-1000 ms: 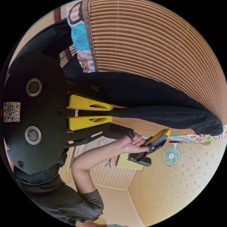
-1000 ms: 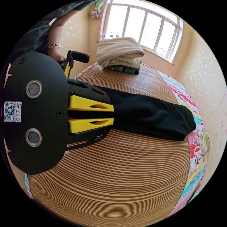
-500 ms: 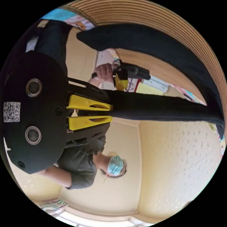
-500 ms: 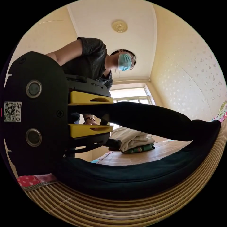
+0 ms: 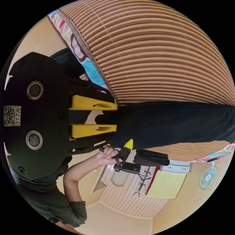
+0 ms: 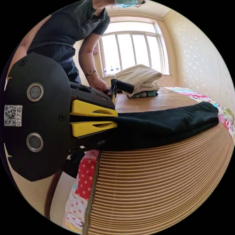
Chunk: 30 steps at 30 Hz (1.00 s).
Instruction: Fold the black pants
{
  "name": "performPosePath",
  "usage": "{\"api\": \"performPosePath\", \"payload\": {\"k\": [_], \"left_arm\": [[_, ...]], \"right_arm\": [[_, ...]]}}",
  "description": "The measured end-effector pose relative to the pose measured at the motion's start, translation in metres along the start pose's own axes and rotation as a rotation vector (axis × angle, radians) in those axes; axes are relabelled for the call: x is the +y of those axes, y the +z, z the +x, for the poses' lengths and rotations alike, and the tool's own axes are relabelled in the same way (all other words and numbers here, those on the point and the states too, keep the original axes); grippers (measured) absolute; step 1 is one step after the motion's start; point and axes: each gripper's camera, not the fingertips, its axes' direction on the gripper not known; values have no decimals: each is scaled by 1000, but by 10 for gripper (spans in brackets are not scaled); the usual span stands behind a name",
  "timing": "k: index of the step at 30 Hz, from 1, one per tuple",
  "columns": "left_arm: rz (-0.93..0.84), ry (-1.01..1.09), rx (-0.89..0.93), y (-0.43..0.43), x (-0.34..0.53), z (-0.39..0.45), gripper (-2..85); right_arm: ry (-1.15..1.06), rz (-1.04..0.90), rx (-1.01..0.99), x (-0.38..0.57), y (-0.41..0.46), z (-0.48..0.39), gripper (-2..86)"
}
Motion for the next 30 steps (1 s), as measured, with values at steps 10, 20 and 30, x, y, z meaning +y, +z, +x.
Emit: {"api": "performPosePath", "payload": {"k": [10, 20, 30], "left_arm": [[62, -51, -8, 35, 50, -5, 49], [405, -6, -18, 3, 21, 8, 132], [442, -15, 114, -13, -79, -1, 115]], "right_arm": [[59, -197, 379, -4, 27, 17, 84], [-27, 47, 226, -120, -8, 59, 111], [127, 22, -133, -183, 34, 140, 98]]}}
